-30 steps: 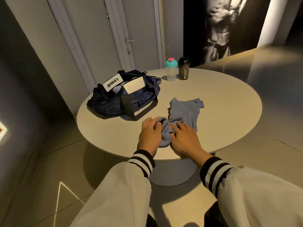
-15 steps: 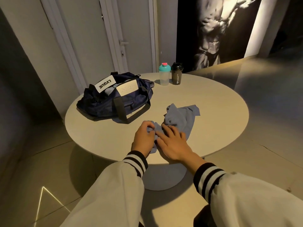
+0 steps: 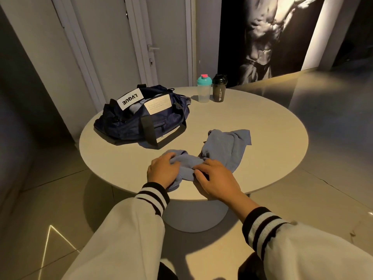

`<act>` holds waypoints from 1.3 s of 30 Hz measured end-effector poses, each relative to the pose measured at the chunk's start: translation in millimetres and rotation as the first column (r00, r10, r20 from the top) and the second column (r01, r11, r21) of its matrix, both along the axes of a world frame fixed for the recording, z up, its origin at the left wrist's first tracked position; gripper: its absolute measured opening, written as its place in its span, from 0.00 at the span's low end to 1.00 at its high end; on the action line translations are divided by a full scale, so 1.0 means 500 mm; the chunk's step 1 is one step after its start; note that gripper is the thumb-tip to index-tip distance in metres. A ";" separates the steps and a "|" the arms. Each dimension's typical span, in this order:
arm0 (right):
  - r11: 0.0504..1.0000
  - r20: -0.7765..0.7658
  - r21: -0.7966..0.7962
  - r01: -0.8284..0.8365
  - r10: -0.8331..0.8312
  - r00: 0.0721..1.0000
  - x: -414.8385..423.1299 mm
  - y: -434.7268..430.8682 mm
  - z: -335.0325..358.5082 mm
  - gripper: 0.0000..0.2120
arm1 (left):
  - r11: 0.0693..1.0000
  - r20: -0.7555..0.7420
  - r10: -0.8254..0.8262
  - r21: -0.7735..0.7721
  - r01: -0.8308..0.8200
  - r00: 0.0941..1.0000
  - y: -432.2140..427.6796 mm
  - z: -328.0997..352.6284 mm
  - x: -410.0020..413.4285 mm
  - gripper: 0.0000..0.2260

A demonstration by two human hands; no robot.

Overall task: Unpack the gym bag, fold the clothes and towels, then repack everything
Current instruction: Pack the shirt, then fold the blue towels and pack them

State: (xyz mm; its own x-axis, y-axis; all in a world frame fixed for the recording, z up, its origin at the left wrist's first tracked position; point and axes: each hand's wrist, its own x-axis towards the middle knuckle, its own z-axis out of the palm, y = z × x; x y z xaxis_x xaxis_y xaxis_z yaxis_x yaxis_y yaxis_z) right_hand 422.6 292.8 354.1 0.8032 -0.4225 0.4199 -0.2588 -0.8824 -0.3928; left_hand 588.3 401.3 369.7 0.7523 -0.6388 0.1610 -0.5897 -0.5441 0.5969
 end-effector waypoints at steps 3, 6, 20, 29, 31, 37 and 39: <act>0.999 0.025 0.024 0.027 -0.028 0.999 0.002 -0.004 -0.004 0.12 | 0.995 0.018 -0.021 0.102 0.019 1.000 -0.010 0.007 -0.030 0.21; 0.986 0.045 -0.061 0.156 -0.153 0.987 0.007 -0.007 -0.011 0.15 | 0.973 -0.024 -0.031 0.228 0.035 0.999 -0.018 0.019 -0.052 0.31; 0.980 -0.267 -0.045 0.194 -0.199 0.943 0.018 -0.003 -0.010 0.30 | 0.636 -0.619 0.089 -0.568 -0.523 0.781 0.021 0.021 0.020 0.06; 0.977 -0.119 -0.135 0.164 -0.180 0.976 0.010 -0.001 -0.004 0.16 | 0.590 -0.440 0.299 -0.612 -0.527 0.847 0.051 0.018 -0.014 0.14; 0.983 -0.139 -0.105 0.153 -0.167 0.976 0.008 -0.001 -0.001 0.16 | 0.657 -0.304 0.251 -0.644 -0.392 0.919 0.045 0.020 -0.022 0.12; 0.980 -0.062 0.026 0.198 -0.196 0.979 -0.004 0.011 0.009 0.15 | 0.979 0.071 -0.024 -0.202 0.038 0.997 0.004 -0.005 -0.018 0.28; 0.981 -0.034 0.042 0.187 -0.186 0.982 -0.005 0.011 0.008 0.18 | 1.000 0.307 -0.012 0.022 0.005 0.952 -0.001 -0.009 -0.020 0.28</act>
